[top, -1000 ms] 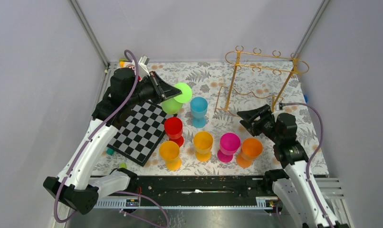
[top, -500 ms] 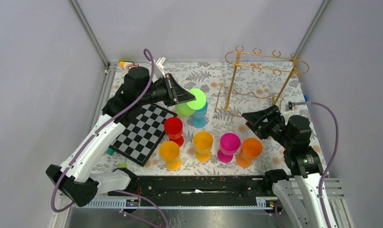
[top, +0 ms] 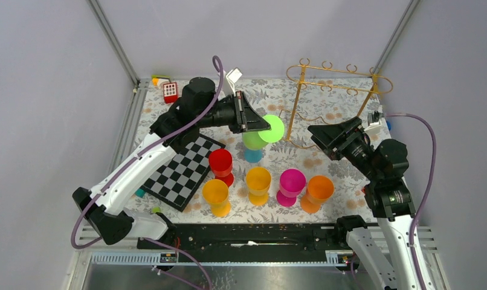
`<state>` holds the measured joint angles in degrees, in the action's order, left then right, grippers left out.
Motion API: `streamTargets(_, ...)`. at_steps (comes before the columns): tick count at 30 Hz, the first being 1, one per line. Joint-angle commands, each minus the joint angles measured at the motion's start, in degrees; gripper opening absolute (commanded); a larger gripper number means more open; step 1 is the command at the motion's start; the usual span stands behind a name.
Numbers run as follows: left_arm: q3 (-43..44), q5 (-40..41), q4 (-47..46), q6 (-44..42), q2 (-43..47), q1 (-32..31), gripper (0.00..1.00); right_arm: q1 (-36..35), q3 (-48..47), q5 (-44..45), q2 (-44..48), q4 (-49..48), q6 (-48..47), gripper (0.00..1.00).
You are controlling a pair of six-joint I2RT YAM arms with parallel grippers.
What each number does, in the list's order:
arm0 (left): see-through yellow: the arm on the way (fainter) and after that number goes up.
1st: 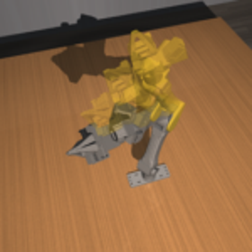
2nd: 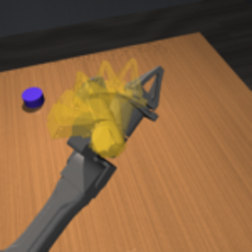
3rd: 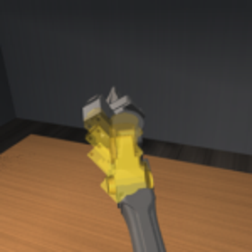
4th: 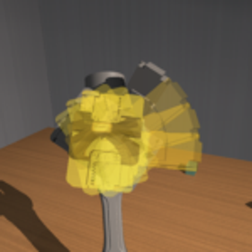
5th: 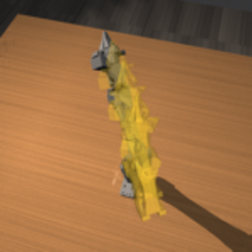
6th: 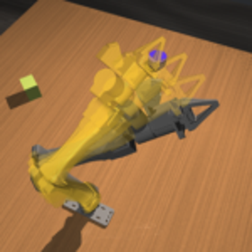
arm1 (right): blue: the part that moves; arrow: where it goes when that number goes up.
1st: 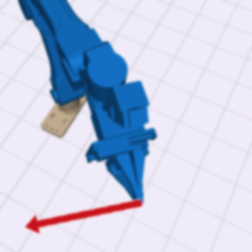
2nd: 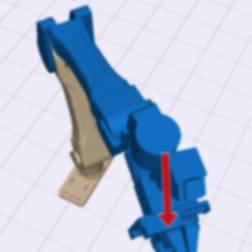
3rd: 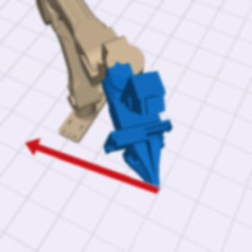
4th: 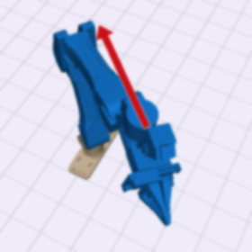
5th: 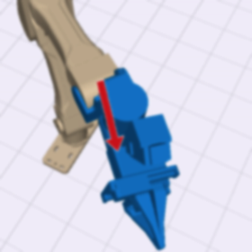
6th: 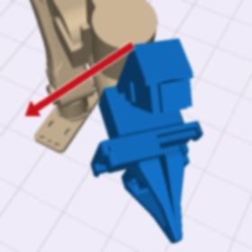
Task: Place the wine glass upside down on the wine glass rack
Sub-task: Turn the wine glass upside down at the wine rack.
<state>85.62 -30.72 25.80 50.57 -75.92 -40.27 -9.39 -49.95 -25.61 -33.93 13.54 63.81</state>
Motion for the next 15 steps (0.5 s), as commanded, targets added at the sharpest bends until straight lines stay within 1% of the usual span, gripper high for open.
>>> streamTargets(1, 4.91, -1.44, -4.25, -1.00, -1.28, -0.86, 0.00, -0.28, 1.48, -1.79, 1.01, -9.35, 3.07, 0.79)
streamTargets(5, 6.50, -2.61, -5.33, -0.12, -3.37, -1.61, 0.00, -0.28, -0.96, -1.48, -0.35, -5.97, 2.76, 0.79)
streamTargets(8, 7.69, -3.14, -6.01, 0.21, -4.69, -2.49, 0.00, -0.28, -4.48, -3.89, -3.58, -1.40, 2.84, 0.78)
streamTargets(11, 8.77, -3.90, -6.47, 0.59, -5.94, -3.17, 0.00, -0.28, -5.64, -7.47, -6.36, -3.37, 5.17, 0.75)
streamTargets(15, 8.36, -4.33, -9.25, 1.95, -6.67, -3.67, 0.00, -0.28, -6.62, -9.50, -7.81, -3.60, 5.63, 0.72)
